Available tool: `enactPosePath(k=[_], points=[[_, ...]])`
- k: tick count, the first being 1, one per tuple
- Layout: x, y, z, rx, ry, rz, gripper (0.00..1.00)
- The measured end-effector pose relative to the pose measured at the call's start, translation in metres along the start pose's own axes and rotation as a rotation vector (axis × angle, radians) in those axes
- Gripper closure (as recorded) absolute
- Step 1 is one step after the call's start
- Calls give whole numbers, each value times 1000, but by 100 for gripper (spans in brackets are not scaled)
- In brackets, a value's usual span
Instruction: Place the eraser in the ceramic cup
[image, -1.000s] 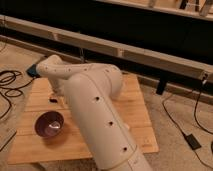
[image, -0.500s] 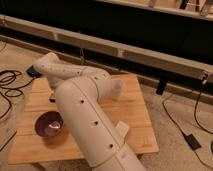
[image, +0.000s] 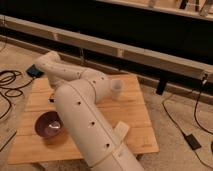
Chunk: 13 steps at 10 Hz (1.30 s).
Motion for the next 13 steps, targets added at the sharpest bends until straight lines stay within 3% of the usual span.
enactPosePath(k=[8,13], points=[[-18,-18,18,29,6,-27,35],[-35,-14,12,4,-28,-25,35]])
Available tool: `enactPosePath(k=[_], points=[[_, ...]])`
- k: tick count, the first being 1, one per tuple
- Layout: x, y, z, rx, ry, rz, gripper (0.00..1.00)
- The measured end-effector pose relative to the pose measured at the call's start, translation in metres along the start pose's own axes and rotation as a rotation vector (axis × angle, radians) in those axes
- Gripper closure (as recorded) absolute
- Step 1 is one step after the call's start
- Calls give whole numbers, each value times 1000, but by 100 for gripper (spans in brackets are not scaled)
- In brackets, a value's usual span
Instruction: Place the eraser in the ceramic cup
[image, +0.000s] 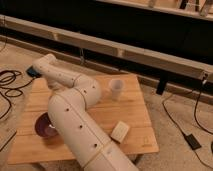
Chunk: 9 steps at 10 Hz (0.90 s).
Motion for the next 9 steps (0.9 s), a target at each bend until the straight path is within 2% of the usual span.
enactPosePath(k=[4,9], points=[[-8,5,4,-18,-10,-10,35],[-23,4,2,-11,-35,-16,35]])
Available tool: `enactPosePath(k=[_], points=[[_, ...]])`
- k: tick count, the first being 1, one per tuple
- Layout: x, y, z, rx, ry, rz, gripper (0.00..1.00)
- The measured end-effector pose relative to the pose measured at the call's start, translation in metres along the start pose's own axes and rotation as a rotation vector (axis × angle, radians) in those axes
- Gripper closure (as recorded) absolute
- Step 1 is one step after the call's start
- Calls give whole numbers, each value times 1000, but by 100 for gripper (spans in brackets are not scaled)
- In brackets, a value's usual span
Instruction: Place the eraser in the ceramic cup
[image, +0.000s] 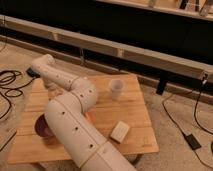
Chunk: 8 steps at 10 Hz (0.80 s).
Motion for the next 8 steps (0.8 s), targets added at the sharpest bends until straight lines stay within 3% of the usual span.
enactPosePath(k=[2,7,8], points=[[-3,-1,-1,2,-6,-2,37],[-2,-2,1,3,-4,-2,89],[-2,-2,2,4,-4,-1,91]])
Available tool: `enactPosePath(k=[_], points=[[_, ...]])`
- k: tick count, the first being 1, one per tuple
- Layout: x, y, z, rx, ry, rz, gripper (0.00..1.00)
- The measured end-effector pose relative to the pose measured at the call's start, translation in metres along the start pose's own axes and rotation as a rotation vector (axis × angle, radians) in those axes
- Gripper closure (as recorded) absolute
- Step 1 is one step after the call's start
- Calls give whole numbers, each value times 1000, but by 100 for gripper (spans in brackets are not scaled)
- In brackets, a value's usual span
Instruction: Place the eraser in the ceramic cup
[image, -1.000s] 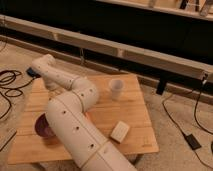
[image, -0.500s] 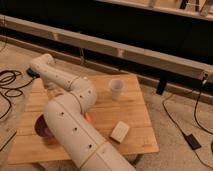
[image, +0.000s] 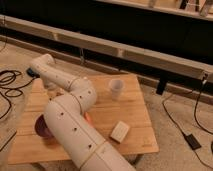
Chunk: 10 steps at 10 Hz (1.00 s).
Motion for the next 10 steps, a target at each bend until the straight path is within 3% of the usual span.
enactPosePath(k=[4,7,10], points=[[-2,-9,-26,5,-60,39,91],[9,-25,-79,17,-154,93,91],[37,-28,-126,18,-214,95,91]])
